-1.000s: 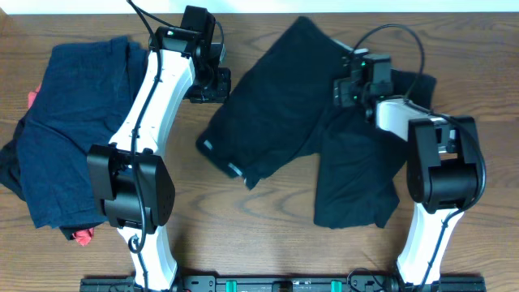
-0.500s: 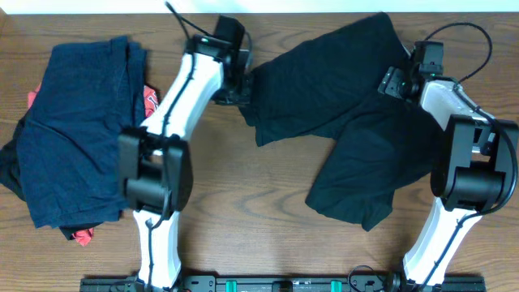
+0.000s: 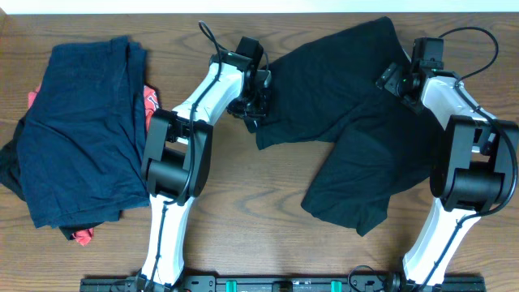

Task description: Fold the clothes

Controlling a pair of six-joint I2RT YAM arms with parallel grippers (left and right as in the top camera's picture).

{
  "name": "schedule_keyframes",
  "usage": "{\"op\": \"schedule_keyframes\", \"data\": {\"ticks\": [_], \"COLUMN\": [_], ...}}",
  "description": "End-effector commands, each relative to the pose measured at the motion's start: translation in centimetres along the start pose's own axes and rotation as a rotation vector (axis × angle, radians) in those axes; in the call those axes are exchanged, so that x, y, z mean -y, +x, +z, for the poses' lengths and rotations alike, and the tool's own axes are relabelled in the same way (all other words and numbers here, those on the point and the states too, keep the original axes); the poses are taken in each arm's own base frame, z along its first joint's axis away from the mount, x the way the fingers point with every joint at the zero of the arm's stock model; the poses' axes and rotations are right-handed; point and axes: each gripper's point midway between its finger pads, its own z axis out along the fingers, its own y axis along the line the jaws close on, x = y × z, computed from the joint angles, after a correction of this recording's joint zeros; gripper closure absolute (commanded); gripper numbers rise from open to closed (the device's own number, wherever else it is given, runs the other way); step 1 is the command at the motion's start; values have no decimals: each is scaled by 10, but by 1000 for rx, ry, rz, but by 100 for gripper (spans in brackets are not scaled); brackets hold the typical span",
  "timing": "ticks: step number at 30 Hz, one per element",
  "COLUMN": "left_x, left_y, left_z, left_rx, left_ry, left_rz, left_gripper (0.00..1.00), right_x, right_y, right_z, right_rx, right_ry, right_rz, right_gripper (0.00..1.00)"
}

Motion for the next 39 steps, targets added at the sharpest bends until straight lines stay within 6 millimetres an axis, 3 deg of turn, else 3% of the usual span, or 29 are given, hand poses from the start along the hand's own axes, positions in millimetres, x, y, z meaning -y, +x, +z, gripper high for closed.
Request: {"op": "schedule_keyframes", "data": {"ticks": [1, 9, 14, 17, 19, 21, 23, 25, 31, 35, 39], "left_x": [-32, -124, -156, -150, -144, -140, -135, -128, -77, -50, -30], "left_y": [-1, -20, -47, -63, -69, -68, -58, -48, -16, 12, 30], "left_z": [-7, -33, -51, -58, -60, -62, -71, -85, -153, -177, -175], "left_rx": [4, 98, 225, 281, 301, 296, 263, 240, 240, 199, 138], "left_ry": [-96, -276, -264, -181, -150, -142, -143, -139, -42, -38, -34], "left_rz": [-39, -168, -220, -214, -205, -202, -204, -172, -133, -108, -79], "left_gripper": [94, 94, 93, 65, 37, 24, 28, 42, 43, 43, 43], "right_x": [2, 1, -13, -56, -78, -96, -108, -115, -122, -100, -52], "right_y": [84, 83, 75, 62, 51, 41, 32, 24, 5, 15, 34], "right_z": [38, 38, 39, 35, 32, 25, 12, -4, -84, -129, -135], "right_rx": [-262, -257, -228, -161, -91, -31, 1, 21, 84, 57, -40], "right_ry": [-33, -38, -107, -306, -370, -416, -447, -461, -460, -364, -148], "right_rz": [33, 19, -2, -149, -208, -248, -280, -306, -428, -489, -472], "right_gripper": [9, 9, 9, 12, 12, 12, 11, 9, 1, 1, 1]}}
